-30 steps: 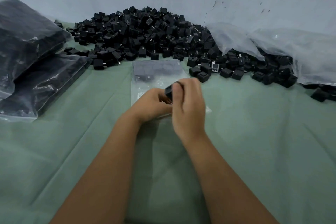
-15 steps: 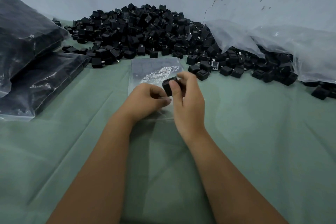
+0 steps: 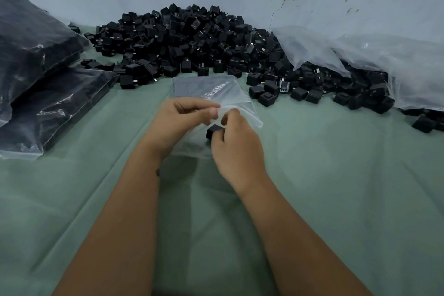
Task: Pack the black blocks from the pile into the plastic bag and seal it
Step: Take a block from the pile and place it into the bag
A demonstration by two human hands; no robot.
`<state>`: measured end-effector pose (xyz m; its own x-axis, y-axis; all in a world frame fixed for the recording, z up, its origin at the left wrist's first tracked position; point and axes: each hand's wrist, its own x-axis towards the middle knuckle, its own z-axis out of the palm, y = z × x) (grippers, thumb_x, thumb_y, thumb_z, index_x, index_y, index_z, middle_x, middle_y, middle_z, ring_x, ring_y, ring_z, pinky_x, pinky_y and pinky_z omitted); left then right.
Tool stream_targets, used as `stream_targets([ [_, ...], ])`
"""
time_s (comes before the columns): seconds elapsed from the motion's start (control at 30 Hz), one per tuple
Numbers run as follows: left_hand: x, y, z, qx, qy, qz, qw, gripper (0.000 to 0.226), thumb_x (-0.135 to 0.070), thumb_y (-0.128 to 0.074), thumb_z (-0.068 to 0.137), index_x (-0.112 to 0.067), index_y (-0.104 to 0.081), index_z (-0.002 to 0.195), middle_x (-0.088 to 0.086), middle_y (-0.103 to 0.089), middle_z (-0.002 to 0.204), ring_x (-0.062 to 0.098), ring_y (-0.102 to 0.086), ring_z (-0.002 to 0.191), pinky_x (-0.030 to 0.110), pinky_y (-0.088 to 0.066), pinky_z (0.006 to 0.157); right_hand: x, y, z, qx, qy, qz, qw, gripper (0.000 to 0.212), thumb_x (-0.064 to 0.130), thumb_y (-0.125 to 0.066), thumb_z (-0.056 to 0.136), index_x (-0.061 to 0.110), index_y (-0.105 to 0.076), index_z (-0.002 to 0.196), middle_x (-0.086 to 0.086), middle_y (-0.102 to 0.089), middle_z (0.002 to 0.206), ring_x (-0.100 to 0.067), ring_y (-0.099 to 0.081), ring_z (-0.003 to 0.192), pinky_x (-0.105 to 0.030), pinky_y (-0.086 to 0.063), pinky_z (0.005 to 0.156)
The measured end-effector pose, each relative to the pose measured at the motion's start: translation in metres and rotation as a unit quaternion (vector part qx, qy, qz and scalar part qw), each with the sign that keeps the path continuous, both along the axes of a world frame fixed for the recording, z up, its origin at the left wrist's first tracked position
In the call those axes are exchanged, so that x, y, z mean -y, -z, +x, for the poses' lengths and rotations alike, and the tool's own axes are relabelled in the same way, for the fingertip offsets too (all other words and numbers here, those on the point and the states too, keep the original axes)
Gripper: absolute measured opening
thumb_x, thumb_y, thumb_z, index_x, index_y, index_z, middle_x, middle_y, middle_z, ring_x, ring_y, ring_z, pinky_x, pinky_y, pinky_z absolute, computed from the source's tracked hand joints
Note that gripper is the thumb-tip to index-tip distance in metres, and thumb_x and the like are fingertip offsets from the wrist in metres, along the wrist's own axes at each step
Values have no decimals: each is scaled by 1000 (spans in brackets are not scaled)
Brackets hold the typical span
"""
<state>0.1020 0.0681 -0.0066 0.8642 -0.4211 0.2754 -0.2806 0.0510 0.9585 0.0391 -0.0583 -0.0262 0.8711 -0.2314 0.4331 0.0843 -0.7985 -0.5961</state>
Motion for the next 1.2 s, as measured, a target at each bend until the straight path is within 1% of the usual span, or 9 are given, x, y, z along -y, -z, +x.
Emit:
stream_targets([
  [0.1, -9, 2, 5, -16, -78, -39, 996, 28, -46, -57, 87, -25, -76, 90, -1, -74, 86, 13, -66, 84, 25, -49, 80, 0, -2, -2, -59, -28, 19, 998, 10, 19, -50, 80, 22, -40, 79, 5, -46, 90, -19, -44, 76, -28, -29, 55],
  [0.3, -11, 6, 14, -120, -327, -100, 932, 31, -25, -46, 98, -21, -69, 78, -9, -71, 69, 2, -64, 69, 20, -45, 72, 2, 0, -1, -89, -49, -17, 995, 15, 16, -48, 86, 15, -61, 93, 4, -55, 96, -19, -48, 100, -31, -44, 76],
  [0.5, -4, 19, 19, -83, -364, -5, 928, 23, -22, -52, 87, -27, -69, 72, -13, -56, 53, 3, -49, 48, 22, -41, 52, 4, 3, 0, -53, -42, -162, 985, 18, 20, -47, 85, 15, -47, 68, 0, -51, 71, -24, -47, 76, -33, -39, 77],
  [0.57, -6, 23, 23, -69, -397, 82, 912, 19, -25, -51, 84, -29, -68, 80, -11, -61, 63, 18, -63, 75, 35, -53, 74, 3, 3, 1, -73, -34, -167, 983, 19, 25, -45, 88, 15, -58, 80, -1, -60, 79, -25, -53, 83, -35, -41, 84],
  [0.67, -7, 23, 25, -52, -423, 178, 887, 27, -25, -48, 85, -33, -67, 103, -8, -68, 96, 25, -51, 115, 46, -41, 102, 3, 3, 7, -119, -37, -154, 980, 20, 29, -42, 90, 16, -58, 92, -3, -60, 86, -25, -53, 90, -37, -42, 86],
  [0.8, -3, 26, 28, -38, -420, 251, 871, 35, -26, -48, 85, -31, -65, 116, -5, -67, 111, 23, -43, 119, 38, -29, 106, 2, 0, 21, -114, -43, -156, 980, 28, 28, -45, 90, 20, -51, 116, -5, -56, 104, -28, -49, 99, -39, -42, 89],
  [0.97, -2, 26, 30, -32, -412, 277, 868, 30, -27, -46, 87, -31, -67, 108, -7, -67, 104, 21, -44, 114, 36, -25, 99, 1, -3, 61, -163, 22, -251, 954, 25, 30, -43, 95, 20, -52, 116, -2, -61, 97, -27, -59, 91, -40, -51, 81],
  [1.1, -3, 28, 32, -30, -415, 280, 865, 28, -28, -46, 88, -32, -68, 104, -8, -68, 103, 21, -45, 114, 36, -25, 98, -2, -4, 80, -197, 20, -288, 937, 33, 35, -45, 94, 22, -48, 124, -6, -57, 116, -30, -52, 109, -45, -46, 92],
  [1.2, -2, 28, 34, -32, -416, 283, 864, 27, -30, -46, 89, -32, -68, 104, -9, -67, 104, 21, -45, 113, 35, -24, 97, -3, -6, 87, -200, 13, -292, 935, 31, 34, -44, 95, 20, -49, 122, -3, -54, 101, -27, -53, 97, -43, -49, 88],
])
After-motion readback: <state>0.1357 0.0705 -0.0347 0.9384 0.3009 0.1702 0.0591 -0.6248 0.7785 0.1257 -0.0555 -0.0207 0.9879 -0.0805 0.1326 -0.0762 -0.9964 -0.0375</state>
